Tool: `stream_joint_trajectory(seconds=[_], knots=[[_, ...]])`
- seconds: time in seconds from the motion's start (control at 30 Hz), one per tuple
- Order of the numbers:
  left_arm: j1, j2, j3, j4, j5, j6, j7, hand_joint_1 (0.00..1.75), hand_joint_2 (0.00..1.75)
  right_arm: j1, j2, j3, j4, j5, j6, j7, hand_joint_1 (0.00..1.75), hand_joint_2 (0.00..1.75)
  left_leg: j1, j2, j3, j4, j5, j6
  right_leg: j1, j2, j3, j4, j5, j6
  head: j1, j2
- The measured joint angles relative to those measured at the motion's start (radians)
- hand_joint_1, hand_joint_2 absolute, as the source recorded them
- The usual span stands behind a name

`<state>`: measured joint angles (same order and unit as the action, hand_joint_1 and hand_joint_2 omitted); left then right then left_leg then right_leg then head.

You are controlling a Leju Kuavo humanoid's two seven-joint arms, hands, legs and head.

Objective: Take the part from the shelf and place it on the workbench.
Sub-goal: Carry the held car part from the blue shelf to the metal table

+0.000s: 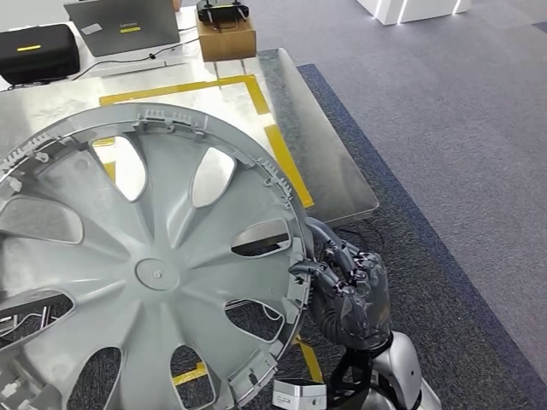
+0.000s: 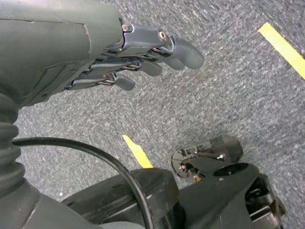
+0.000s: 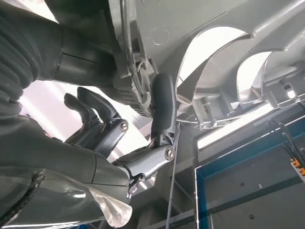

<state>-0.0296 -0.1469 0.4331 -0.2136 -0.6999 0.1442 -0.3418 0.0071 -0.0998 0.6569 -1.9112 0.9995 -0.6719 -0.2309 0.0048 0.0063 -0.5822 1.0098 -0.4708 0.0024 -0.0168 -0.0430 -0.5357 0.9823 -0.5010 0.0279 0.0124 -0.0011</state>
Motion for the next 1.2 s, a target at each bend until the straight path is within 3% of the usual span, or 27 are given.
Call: stream_joint_trajectory(seconds=[0.13, 0.57, 0.73, 0.8, 0.87, 0.9, 0.93, 0.97, 1.0, 1.07, 1.13, 1.2], knots=[[0.000, 0.000, 0.002, 0.000, -0.001, 0.000, 0.000, 0.00, 1.75, 0.000, 0.000, 0.001, 0.001, 0.002, 0.001, 0.000, 1.75, 1.75, -0.002, 0.000, 0.000, 0.000, 0.001, 0.004, -0.002, 0.000, 0.000, -0.002, 0.001, 0.011, 0.000, 0.000], [0.000, 0.001, 0.003, 0.000, -0.001, 0.000, -0.002, 0.00, 1.75, -0.003, 0.000, 0.002, 0.004, 0.001, 0.004, 0.003, 1.75, 1.75, -0.004, 0.001, 0.000, 0.005, -0.001, 0.010, -0.004, 0.000, 0.000, -0.001, 0.003, 0.017, -0.001, 0.000], [0.000, 0.002, 0.004, 0.000, -0.001, 0.000, -0.004, 0.00, 1.75, -0.005, 0.000, 0.003, 0.005, 0.003, 0.004, 0.001, 1.75, 1.75, -0.004, -0.001, 0.005, -0.006, 0.002, 0.027, -0.007, 0.001, 0.001, -0.003, -0.001, 0.030, 0.000, 0.000], [-0.001, 0.001, 0.004, 0.000, -0.001, 0.000, -0.006, 0.00, 1.75, -0.006, -0.001, 0.005, 0.005, 0.004, 0.004, -0.002, 1.75, 1.75, 0.000, -0.003, 0.014, -0.021, 0.009, 0.038, -0.008, 0.017, -0.027, 0.056, -0.038, 0.032, 0.002, 0.000], [-0.003, 0.000, 0.004, 0.000, -0.001, -0.001, -0.006, 0.00, 1.75, -0.005, -0.002, 0.007, 0.006, 0.005, 0.004, -0.004, 1.75, 1.75, 0.000, -0.005, 0.016, -0.024, 0.009, 0.042, -0.008, 0.035, -0.096, 0.190, -0.099, 0.030, 0.005, 0.000], [-0.002, 0.000, 0.004, 0.000, -0.001, -0.001, -0.006, 0.00, 1.75, -0.005, -0.003, 0.009, 0.006, 0.007, 0.004, -0.004, 1.75, 1.75, -0.001, -0.007, 0.016, -0.024, 0.008, 0.043, -0.008, 0.038, -0.129, 0.250, -0.117, 0.030, 0.005, 0.000], [-0.002, 0.000, 0.004, 0.000, -0.001, -0.001, -0.006, 0.00, 1.75, -0.004, -0.004, 0.010, 0.007, 0.009, 0.004, -0.003, 1.75, 1.75, -0.002, -0.009, 0.017, -0.023, 0.007, 0.042, -0.008, 0.039, -0.150, 0.281, -0.119, 0.030, 0.005, 0.000], [-0.002, 0.000, 0.005, 0.000, -0.001, -0.002, -0.006, 0.00, 1.75, -0.004, -0.004, 0.010, 0.008, 0.012, 0.004, -0.003, 1.75, 1.75, -0.003, -0.012, 0.018, -0.022, 0.005, 0.041, -0.008, 0.039, -0.152, 0.275, -0.101, 0.029, 0.005, 0.000], [-0.002, -0.001, 0.006, 0.000, -0.002, -0.002, -0.006, 0.00, 1.75, -0.004, -0.004, 0.011, 0.008, 0.014, 0.004, -0.002, 1.75, 1.75, -0.003, -0.015, 0.020, -0.021, 0.003, 0.038, -0.008, 0.039, -0.133, 0.227, -0.065, 0.027, 0.005, 0.000], [-0.002, -0.002, 0.008, 0.000, -0.003, -0.002, -0.006, 0.00, 1.75, -0.005, -0.004, 0.014, 0.008, 0.017, 0.004, 0.000, 1.75, 1.75, -0.004, -0.021, 0.022, -0.014, -0.004, 0.028, -0.007, 0.041, -0.068, 0.091, -0.002, 0.022, 0.005, 0.000], [-0.002, -0.002, 0.010, 0.000, -0.004, -0.002, -0.006, 0.00, 1.75, -0.006, -0.005, 0.017, 0.008, 0.018, 0.004, 0.001, 1.75, 1.75, -0.006, -0.024, 0.019, -0.006, -0.009, 0.017, -0.004, 0.043, -0.032, 0.022, 0.013, 0.014, 0.004, 0.000], [-0.001, -0.002, 0.011, 0.000, -0.005, -0.002, -0.006, 0.00, 1.75, -0.005, -0.005, 0.019, 0.009, 0.019, 0.004, 0.003, 1.75, 1.75, -0.005, -0.025, 0.017, -0.004, -0.009, 0.007, -0.001, 0.045, -0.031, 0.022, 0.008, 0.004, 0.003, 0.000]])
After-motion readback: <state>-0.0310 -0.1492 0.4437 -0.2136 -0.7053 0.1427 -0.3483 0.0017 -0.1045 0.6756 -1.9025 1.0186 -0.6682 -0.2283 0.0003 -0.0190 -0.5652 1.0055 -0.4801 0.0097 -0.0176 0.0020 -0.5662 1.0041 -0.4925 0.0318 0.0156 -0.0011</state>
